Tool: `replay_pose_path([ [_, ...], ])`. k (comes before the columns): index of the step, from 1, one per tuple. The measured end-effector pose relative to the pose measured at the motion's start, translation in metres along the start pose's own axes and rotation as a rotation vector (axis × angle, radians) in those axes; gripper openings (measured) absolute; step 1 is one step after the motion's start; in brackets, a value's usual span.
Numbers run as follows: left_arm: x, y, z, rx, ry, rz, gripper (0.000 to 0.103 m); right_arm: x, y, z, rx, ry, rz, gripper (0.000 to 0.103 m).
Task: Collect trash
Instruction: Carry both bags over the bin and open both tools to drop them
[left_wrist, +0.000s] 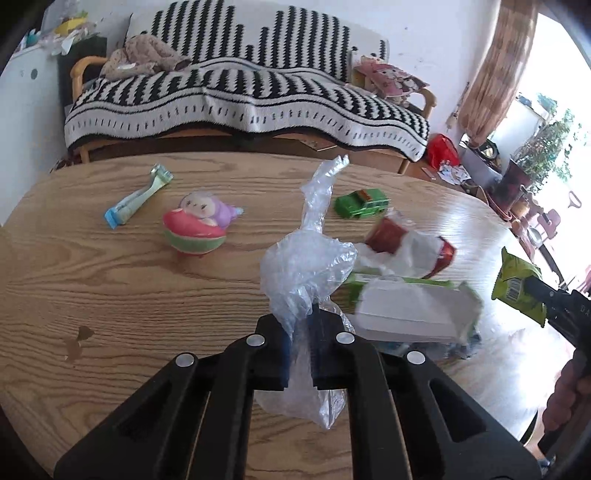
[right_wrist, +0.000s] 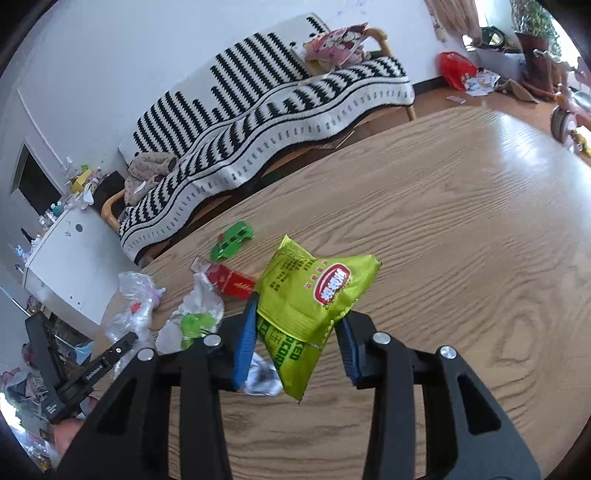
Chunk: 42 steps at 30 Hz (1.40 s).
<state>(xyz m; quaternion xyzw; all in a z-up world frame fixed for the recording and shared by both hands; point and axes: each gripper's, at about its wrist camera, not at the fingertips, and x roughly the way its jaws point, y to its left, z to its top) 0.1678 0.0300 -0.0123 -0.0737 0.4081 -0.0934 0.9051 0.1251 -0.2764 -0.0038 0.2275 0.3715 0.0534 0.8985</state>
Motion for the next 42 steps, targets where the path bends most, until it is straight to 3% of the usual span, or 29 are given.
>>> replay_pose_path([
  [5, -0.016, -0.038, 0.001, 0.048, -0.034, -0.051, 0.007, -0.044, -0.036, 0.007, -0.007, -0.048, -0.065, 0.039],
  [10, -0.026, -0.1, -0.005, 0.089, -0.046, -0.131, 0.007, -0.104, -0.091, 0.009, 0.008, -0.115, -0.158, 0.039],
  [17, -0.031, -0.265, -0.05, 0.3, -0.022, -0.316, 0.007, -0.203, -0.181, -0.002, 0.069, -0.213, -0.33, 0.039],
  [24, -0.006, -0.454, -0.142, 0.435, 0.158, -0.549, 0.007, -0.3, -0.278, -0.032, 0.204, -0.301, -0.508, 0.039],
  [28, 0.008, -0.533, -0.206, 0.527, 0.265, -0.604, 0.007, -0.335, -0.341, -0.06, 0.328, -0.26, -0.612, 0.039],
  [32, 0.029, -0.578, -0.257, 0.552, 0.384, -0.623, 0.007, -0.345, -0.399, -0.091, 0.449, -0.135, -0.702, 0.039],
  [37, 0.051, -0.606, -0.299, 0.601, 0.465, -0.606, 0.007, -0.335, -0.448, -0.122, 0.558, -0.005, -0.721, 0.039],
  [42, 0.066, -0.613, -0.311, 0.604, 0.511, -0.598, 0.007, -0.332, -0.455, -0.137, 0.58, 0.023, -0.728, 0.039],
])
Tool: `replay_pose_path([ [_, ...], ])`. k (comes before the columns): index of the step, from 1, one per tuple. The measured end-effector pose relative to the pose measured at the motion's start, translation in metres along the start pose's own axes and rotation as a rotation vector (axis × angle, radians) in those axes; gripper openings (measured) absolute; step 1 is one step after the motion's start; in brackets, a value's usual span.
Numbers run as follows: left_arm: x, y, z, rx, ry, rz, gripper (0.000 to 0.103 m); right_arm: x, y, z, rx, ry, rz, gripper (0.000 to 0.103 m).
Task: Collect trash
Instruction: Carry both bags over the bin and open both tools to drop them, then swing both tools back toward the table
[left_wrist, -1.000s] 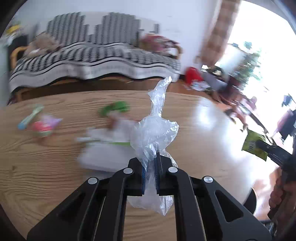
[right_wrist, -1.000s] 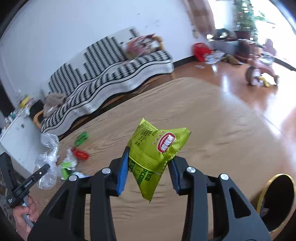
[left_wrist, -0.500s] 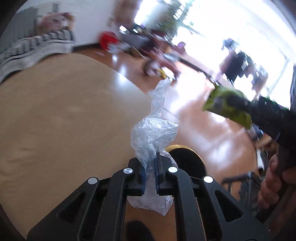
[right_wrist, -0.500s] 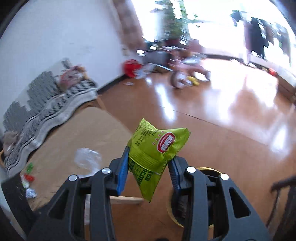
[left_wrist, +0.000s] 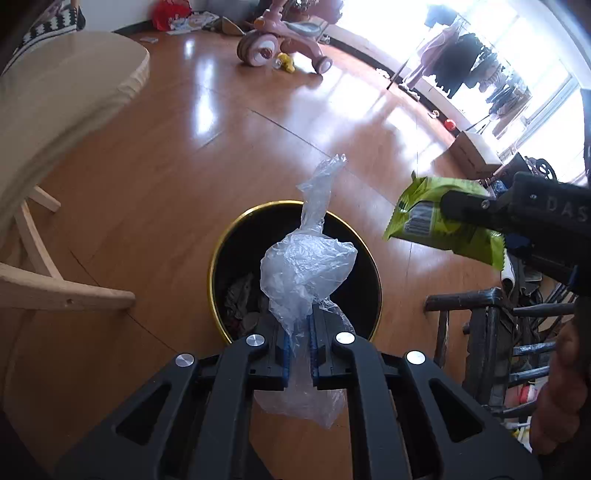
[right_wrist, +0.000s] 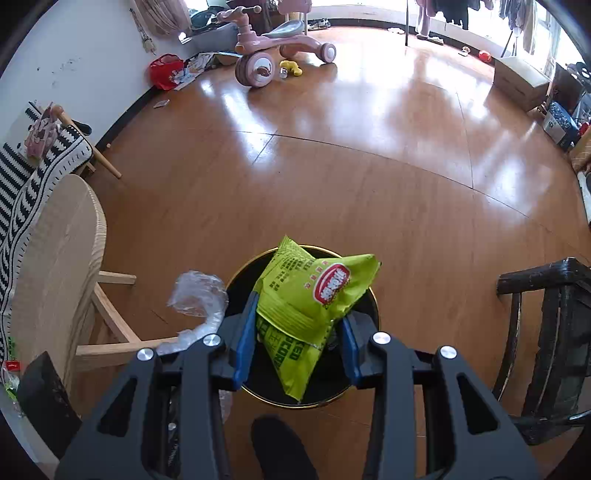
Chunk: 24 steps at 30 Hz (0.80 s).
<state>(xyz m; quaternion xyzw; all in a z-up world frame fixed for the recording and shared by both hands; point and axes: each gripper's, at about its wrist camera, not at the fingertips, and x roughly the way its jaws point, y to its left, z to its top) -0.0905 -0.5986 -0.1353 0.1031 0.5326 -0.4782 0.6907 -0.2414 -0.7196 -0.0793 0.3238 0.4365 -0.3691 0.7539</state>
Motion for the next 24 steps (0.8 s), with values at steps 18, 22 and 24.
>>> replay_pose_path([
  [18, -0.016, 0.003, 0.004, -0.021, -0.039, -0.007, 0.072, -0.013, 0.027, 0.005, -0.04, -0.047, -0.012, 0.063],
  [22, -0.044, 0.022, 0.001, -0.029, -0.061, -0.005, 0.073, -0.026, 0.049, 0.008, -0.056, -0.09, 0.036, 0.065],
  [24, -0.067, 0.037, -0.002, -0.02, -0.082, 0.007, 0.074, -0.03, 0.064, 0.007, -0.073, -0.1, 0.073, 0.065],
])
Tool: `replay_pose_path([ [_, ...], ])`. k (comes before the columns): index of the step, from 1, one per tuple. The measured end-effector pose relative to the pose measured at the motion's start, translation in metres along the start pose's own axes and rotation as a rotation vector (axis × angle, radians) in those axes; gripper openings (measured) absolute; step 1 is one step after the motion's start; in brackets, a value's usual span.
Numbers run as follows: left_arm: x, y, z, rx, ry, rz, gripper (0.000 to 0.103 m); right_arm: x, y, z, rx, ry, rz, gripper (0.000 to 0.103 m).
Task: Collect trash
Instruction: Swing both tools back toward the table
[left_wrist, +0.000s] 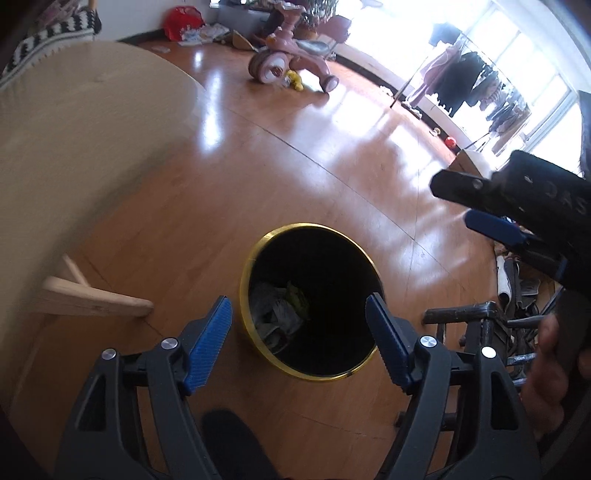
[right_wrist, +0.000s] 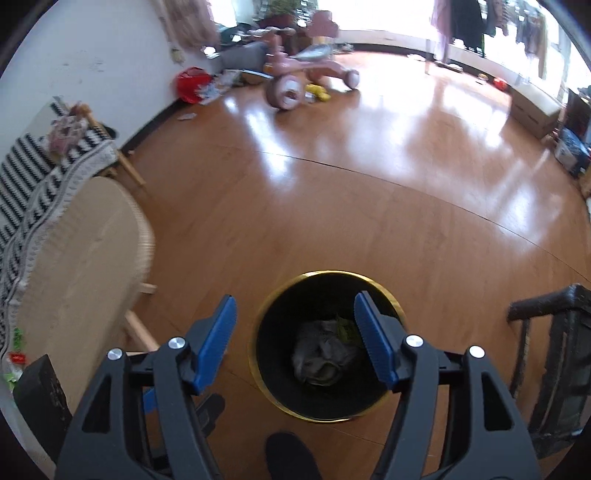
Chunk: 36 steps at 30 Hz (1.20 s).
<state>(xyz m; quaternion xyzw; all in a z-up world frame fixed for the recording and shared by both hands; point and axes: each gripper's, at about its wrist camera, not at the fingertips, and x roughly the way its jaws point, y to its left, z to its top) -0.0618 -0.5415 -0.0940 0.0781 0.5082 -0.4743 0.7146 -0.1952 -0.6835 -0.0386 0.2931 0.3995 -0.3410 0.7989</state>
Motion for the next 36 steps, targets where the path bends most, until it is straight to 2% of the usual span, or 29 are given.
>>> replay_pose_path([
  [4, -0.06, 0.043, -0.004, 0.006, -0.073, 0.064, 0.08, -0.012, 0.055, -0.001, -0.065, -0.039, 0.103, 0.065],
  [9, -0.16, 0.132, -0.034, -0.025, -0.173, 0.217, 0.085, -0.027, 0.137, -0.014, -0.162, -0.068, 0.263, 0.069],
  [10, -0.181, 0.152, -0.042, -0.044, -0.192, 0.254, 0.085, -0.032, 0.165, -0.02, -0.199, -0.068, 0.312, 0.069],
  [15, -0.27, 0.234, -0.081, -0.16, -0.282, 0.378, 0.088, -0.051, 0.27, -0.051, -0.374, -0.077, 0.441, 0.07],
  [19, -0.329, 0.291, -0.114, -0.254, -0.359, 0.475, 0.089, -0.059, 0.356, -0.09, -0.506, -0.039, 0.568, 0.071],
  [20, -0.34, 0.304, -0.122, -0.281, -0.371, 0.48, 0.089, -0.06, 0.373, -0.098, -0.53, -0.027, 0.594, 0.071],
  [23, -0.364, 0.331, -0.138, -0.339, -0.394, 0.484, 0.091, -0.06, 0.422, -0.13, -0.608, 0.021, 0.663, 0.071],
  [27, -0.376, 0.36, -0.149, -0.358, -0.394, 0.506, 0.092, -0.057, 0.464, -0.167, -0.688, 0.05, 0.693, 0.071],
  [32, -0.361, 0.377, -0.138, -0.317, -0.353, 0.542, 0.093, -0.039, 0.497, -0.185, -0.724, 0.093, 0.706, 0.071],
  [36, -0.354, 0.394, -0.127, -0.354, -0.351, 0.524, 0.095, -0.024, 0.51, -0.19, -0.734, 0.121, 0.708, 0.071],
])
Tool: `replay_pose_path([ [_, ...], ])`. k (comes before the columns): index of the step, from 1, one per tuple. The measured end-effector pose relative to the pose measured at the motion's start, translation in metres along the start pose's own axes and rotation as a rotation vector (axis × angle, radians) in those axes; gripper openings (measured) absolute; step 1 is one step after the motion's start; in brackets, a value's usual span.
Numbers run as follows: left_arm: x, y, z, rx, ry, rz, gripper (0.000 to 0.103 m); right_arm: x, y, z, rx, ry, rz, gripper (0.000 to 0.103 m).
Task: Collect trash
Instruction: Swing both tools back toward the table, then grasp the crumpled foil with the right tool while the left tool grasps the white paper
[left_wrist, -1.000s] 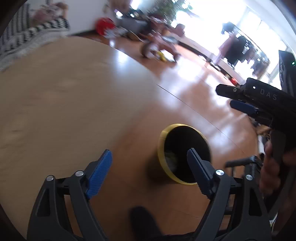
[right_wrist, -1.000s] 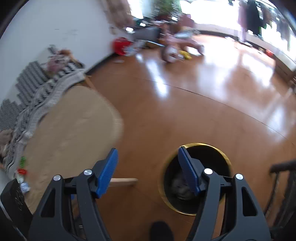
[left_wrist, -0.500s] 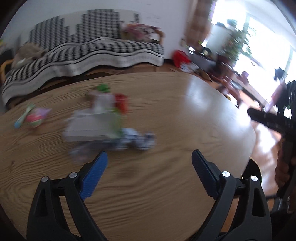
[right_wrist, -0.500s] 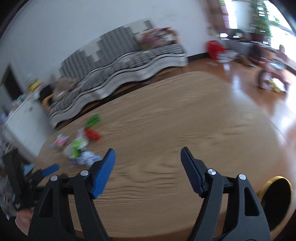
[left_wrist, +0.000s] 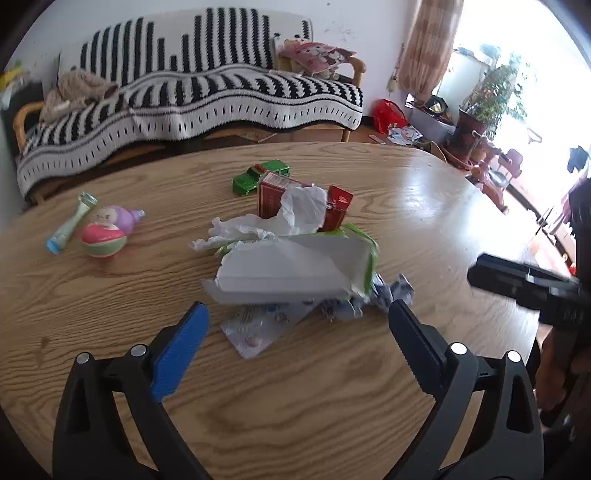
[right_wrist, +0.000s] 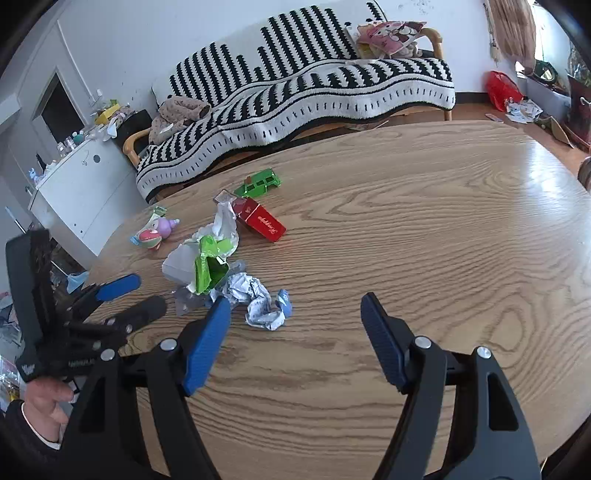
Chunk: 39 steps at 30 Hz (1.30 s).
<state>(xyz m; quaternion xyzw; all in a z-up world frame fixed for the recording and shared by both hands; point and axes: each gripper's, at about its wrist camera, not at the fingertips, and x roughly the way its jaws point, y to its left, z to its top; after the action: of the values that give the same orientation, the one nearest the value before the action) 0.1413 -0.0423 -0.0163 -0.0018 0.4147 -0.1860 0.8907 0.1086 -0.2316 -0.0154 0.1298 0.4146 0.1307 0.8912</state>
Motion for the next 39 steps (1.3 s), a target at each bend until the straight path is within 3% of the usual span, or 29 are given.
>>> replay_pose_path([
  [2, 0.004, 0.012, 0.006, -0.048, -0.009, 0.006, 0.095, 0.006, -0.002, 0.0, 0.008, 0.015, 0.011, 0.071],
  [6, 0.017, 0.044, 0.015, -0.203, 0.011, -0.087, 0.095, 0.016, 0.0, -0.001, -0.007, 0.049, 0.042, 0.071],
  [8, 0.029, 0.054, 0.017, -0.255, 0.036, -0.098, 0.095, 0.022, 0.004, -0.003, -0.018, 0.066, 0.049, 0.071],
  [16, 0.063, 0.057, 0.016, -0.323, 0.101, -0.208, 0.095, 0.05, 0.024, -0.01, -0.099, 0.101, 0.042, 0.071],
  [20, 0.066, 0.055, 0.017, -0.341, 0.095, -0.237, 0.094, 0.066, 0.034, -0.01, -0.131, 0.114, 0.027, 0.071],
  [21, 0.066, 0.055, 0.017, -0.342, 0.092, -0.247, 0.092, 0.07, 0.035, -0.01, -0.138, 0.117, 0.02, 0.071],
  [23, 0.064, 0.053, 0.017, -0.332, 0.088, -0.253, 0.07, 0.078, 0.038, -0.011, -0.149, 0.13, 0.007, 0.068],
  [25, 0.061, 0.052, 0.016, -0.339, 0.087, -0.263, 0.06, 0.084, 0.038, -0.013, -0.16, 0.139, 0.002, 0.044],
  [27, 0.054, 0.052, 0.017, -0.335, 0.073, -0.262, 0.055, 0.085, 0.04, -0.013, -0.171, 0.145, -0.002, 0.03],
  [30, 0.04, 0.054, 0.02, -0.331, 0.046, -0.272, 0.041, 0.08, 0.041, -0.013, -0.173, 0.138, 0.013, 0.028],
  [31, 0.033, 0.055, 0.021, -0.347, 0.036, -0.283, 0.031, 0.077, 0.041, -0.012, -0.176, 0.135, 0.021, 0.027],
  [34, 0.017, 0.06, 0.024, -0.384, 0.014, -0.298, 0.021, 0.064, 0.043, -0.009, -0.174, 0.112, 0.035, 0.026],
  [39, -0.01, 0.063, 0.026, -0.427, -0.032, -0.326, 0.017, 0.035, 0.045, -0.003, -0.168, 0.058, 0.046, 0.026],
])
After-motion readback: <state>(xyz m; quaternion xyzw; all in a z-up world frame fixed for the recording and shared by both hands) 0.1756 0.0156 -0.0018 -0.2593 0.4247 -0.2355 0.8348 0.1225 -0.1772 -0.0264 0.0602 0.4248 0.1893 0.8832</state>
